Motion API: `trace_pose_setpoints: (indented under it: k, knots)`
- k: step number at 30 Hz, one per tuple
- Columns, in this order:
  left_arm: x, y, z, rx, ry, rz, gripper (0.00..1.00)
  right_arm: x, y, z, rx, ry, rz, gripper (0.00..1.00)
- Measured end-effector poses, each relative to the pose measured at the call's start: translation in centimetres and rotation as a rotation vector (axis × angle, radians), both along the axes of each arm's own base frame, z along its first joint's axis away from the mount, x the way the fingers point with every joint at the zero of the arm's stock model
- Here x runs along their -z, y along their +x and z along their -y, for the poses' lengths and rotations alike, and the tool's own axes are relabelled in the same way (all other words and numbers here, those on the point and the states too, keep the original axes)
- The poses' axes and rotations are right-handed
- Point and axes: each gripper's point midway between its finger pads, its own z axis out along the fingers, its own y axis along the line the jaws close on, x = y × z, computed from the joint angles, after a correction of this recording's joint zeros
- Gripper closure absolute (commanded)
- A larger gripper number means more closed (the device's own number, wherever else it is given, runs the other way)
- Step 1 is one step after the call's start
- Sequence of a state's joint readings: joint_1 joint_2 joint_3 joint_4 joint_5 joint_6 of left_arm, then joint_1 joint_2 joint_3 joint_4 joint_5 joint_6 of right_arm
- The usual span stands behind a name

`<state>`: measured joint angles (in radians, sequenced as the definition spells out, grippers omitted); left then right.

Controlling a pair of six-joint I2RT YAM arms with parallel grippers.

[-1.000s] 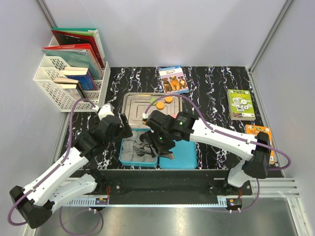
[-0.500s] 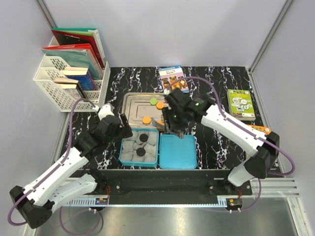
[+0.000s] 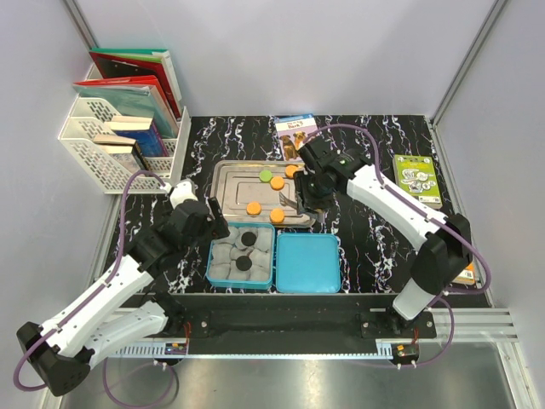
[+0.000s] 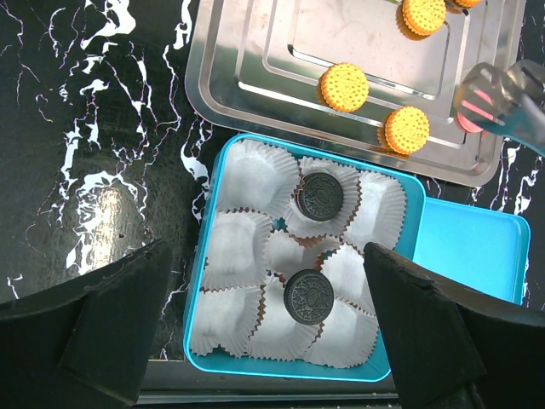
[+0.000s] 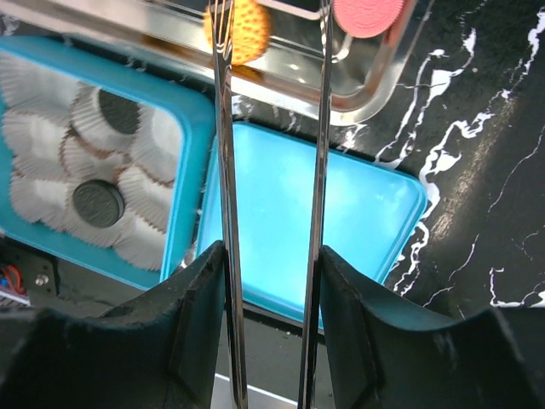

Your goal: Pack the cookies

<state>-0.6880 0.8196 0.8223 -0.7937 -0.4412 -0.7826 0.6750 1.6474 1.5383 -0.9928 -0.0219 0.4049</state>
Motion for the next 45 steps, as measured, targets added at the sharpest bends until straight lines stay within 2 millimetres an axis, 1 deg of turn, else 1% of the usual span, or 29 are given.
trace_pose_setpoints:
  k: [3,5,11,14,18,27,33,43,45]
  knots:
    - [0.0,0.0,0.0,0.001,0.001,0.000,0.01,1.3,0.6,1.0,0.028,-0.019,-0.021,0.49]
    - [0.0,0.0,0.0,0.003,0.004,0.000,0.01,1.8,1.0,1.8,0.049,-0.027,-0.029,0.49]
    - [0.0,0.0,0.0,0.005,0.006,0.000,0.01,2.6,1.8,3.2,0.089,-0.034,-0.037,0.50]
    - [0.1,0.0,0.0,0.005,0.007,-0.001,0.01,3.2,1.7,3.3,0.091,-0.039,-0.044,0.49]
    - [0.8,-0.2,-0.2,0.005,0.017,-0.014,0.01,4.1,1.5,3.6,0.088,-0.051,-0.057,0.50]
    - [0.8,-0.2,-0.2,0.005,0.018,-0.015,0.01,5.9,1.0,4.3,0.094,-0.070,-0.084,0.49]
    - [1.0,-0.2,-0.1,0.006,0.023,-0.022,0.01,6.0,1.1,4.1,0.090,-0.057,-0.084,0.50]
    - [1.4,-0.3,-0.1,0.011,0.024,-0.032,0.01,6.6,0.1,3.8,0.076,-0.039,-0.125,0.50]
    - [1.4,-0.3,-0.1,0.012,0.022,-0.033,0.01,6.7,0.1,3.8,0.076,-0.039,-0.128,0.57]
